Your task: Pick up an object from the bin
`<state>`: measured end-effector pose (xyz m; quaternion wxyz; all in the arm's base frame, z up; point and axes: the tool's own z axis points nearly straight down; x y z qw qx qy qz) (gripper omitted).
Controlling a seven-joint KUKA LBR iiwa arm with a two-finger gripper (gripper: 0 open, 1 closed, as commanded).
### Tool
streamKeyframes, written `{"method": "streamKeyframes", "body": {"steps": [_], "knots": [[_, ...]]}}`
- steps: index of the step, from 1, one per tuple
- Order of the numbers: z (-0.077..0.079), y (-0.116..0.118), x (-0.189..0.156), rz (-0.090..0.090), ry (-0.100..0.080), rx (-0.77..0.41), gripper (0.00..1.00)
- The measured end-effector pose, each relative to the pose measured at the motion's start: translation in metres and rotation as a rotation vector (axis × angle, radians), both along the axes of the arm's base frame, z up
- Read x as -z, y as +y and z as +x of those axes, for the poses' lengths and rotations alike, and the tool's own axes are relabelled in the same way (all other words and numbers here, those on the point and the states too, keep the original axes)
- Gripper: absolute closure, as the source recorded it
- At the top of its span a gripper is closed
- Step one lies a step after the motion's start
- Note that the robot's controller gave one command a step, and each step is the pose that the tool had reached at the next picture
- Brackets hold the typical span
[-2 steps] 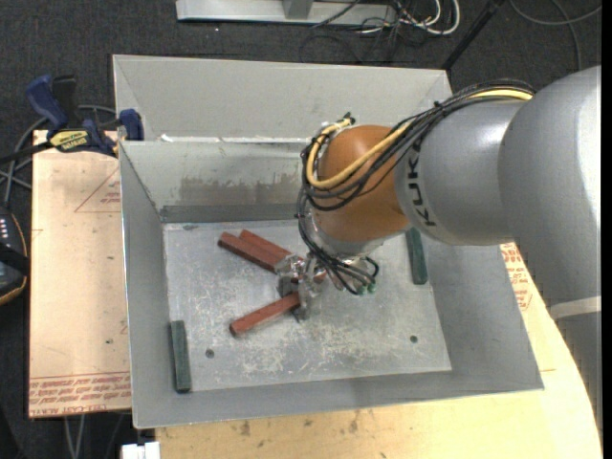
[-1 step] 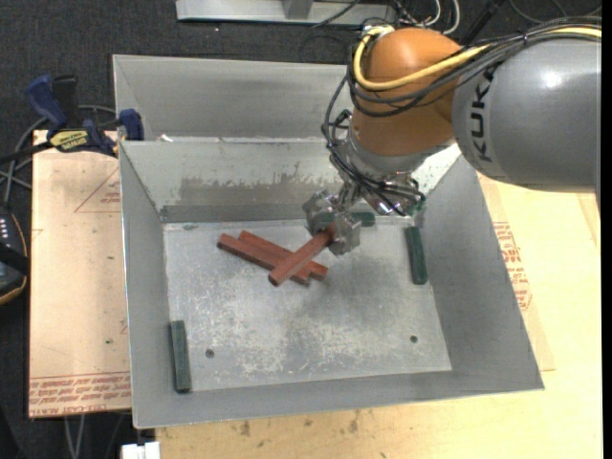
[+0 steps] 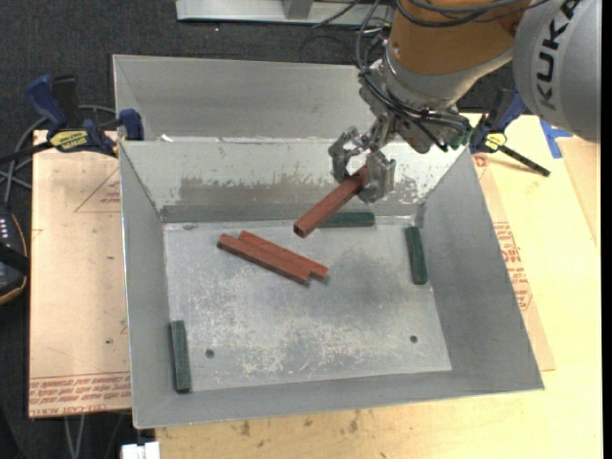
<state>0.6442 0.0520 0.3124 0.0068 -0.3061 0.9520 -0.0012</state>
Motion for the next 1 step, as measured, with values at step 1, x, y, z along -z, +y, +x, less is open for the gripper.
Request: {"method": "streamKeyframes", "body": {"steps": [1], "knots": [[-0.0430,0.0258,-0.0013,-0.001,0.012,-0.148,1.00]]}}
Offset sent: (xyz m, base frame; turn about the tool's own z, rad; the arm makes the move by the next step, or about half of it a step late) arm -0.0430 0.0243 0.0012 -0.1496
